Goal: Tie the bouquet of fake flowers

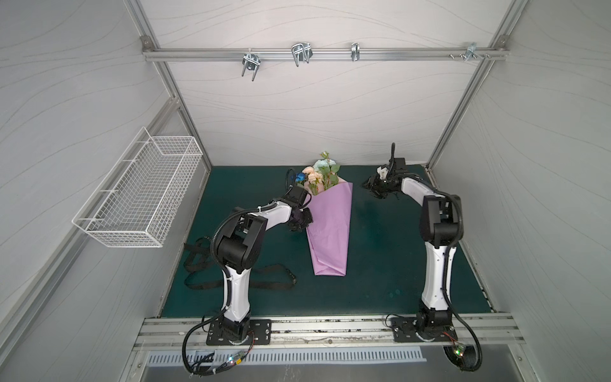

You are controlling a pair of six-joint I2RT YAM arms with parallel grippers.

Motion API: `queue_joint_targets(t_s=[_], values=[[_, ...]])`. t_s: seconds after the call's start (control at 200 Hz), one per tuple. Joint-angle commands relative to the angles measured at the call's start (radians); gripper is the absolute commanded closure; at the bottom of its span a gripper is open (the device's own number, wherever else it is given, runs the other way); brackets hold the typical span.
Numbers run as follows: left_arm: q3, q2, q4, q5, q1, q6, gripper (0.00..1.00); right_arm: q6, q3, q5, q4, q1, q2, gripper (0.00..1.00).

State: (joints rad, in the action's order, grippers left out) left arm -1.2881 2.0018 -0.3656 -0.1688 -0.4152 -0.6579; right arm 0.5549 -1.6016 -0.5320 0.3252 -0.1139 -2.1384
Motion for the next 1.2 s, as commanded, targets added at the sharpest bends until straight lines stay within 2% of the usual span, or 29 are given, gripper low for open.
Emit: queue_joint_targets(t_s=[0.0,0.095,0.205,0.31,0.39,0.57,0.72,0.81,0.865,0.985,1.195], values=[[0.044,0.054,-0.031,0.012,-0.004,-0.005,1.00,0.012,0.276,-0.066,-0.161,-0.029,0.187,0.39],[0.042,0.054,-0.030,0.011,-0.002,-0.006,1.00,0.000,0.452,-0.053,-0.192,-0.101,0.300,0.32],[0.038,0.059,-0.031,0.010,-0.001,-0.005,1.00,0.003,0.572,-0.032,-0.225,-0.205,0.362,0.24],[0.038,0.060,-0.036,0.017,0.002,-0.005,1.00,0.023,0.621,-0.006,-0.256,-0.260,0.348,0.23],[0.038,0.058,-0.035,0.014,0.006,-0.005,1.00,0.034,0.629,-0.002,-0.282,-0.265,0.310,0.27],[0.038,0.056,-0.030,0.011,0.006,-0.008,1.00,0.041,0.573,0.010,-0.302,-0.263,0.205,0.37],[0.041,0.059,-0.029,0.009,0.006,-0.007,1.00,0.058,0.544,-0.012,-0.325,-0.259,0.153,0.49],[0.038,0.068,-0.019,-0.001,0.005,-0.010,1.00,0.057,0.530,-0.016,-0.320,-0.258,0.133,0.64],[0.035,0.080,-0.005,-0.022,0.003,-0.012,1.00,0.053,0.528,-0.016,-0.312,-0.256,0.131,0.80],[0.039,0.094,0.032,-0.073,-0.014,-0.026,1.00,0.031,0.526,-0.003,-0.268,-0.245,0.151,1.00],[0.028,0.106,0.081,-0.118,-0.067,-0.067,1.00,-0.048,0.535,0.069,-0.116,-0.175,0.236,1.00]])
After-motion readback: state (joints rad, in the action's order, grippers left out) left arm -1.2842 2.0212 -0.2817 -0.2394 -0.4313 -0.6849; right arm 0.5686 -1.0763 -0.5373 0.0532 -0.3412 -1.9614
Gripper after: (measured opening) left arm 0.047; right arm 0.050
